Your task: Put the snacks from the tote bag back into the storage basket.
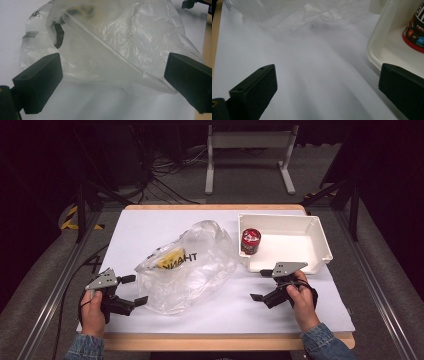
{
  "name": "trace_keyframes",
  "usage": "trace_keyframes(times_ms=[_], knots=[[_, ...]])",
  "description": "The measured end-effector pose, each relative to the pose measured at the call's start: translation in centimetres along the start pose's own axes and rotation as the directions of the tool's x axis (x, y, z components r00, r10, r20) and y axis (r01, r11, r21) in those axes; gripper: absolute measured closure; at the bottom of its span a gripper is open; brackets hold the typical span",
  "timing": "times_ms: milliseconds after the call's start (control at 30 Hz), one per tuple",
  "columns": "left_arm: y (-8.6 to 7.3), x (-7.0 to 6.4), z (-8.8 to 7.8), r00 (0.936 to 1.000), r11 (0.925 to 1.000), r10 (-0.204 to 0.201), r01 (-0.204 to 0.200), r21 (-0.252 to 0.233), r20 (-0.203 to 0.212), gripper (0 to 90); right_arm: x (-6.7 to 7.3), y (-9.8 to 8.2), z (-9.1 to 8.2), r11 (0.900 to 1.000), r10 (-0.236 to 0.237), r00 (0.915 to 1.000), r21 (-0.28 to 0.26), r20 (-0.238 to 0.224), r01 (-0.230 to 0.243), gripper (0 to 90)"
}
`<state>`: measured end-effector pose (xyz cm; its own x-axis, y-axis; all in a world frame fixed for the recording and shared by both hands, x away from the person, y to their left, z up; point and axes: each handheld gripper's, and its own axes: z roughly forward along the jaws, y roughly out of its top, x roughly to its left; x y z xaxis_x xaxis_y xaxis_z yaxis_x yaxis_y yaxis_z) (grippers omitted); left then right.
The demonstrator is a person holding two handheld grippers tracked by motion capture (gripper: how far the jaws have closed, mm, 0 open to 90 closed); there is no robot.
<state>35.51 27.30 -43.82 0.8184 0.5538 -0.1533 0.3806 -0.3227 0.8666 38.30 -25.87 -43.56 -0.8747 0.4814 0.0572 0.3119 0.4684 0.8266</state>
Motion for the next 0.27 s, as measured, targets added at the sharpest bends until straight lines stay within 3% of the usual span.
trace_keyframes(times_ms=[267], knots=[[-0.33,-0.11,1.0,0.9999,0.9998,0.014,-0.014,0.015,0.0,2.6,-0.44,-0.87,0.04,0.999,0.003,1.0,-0.033,0.003,-0.003,1.7]])
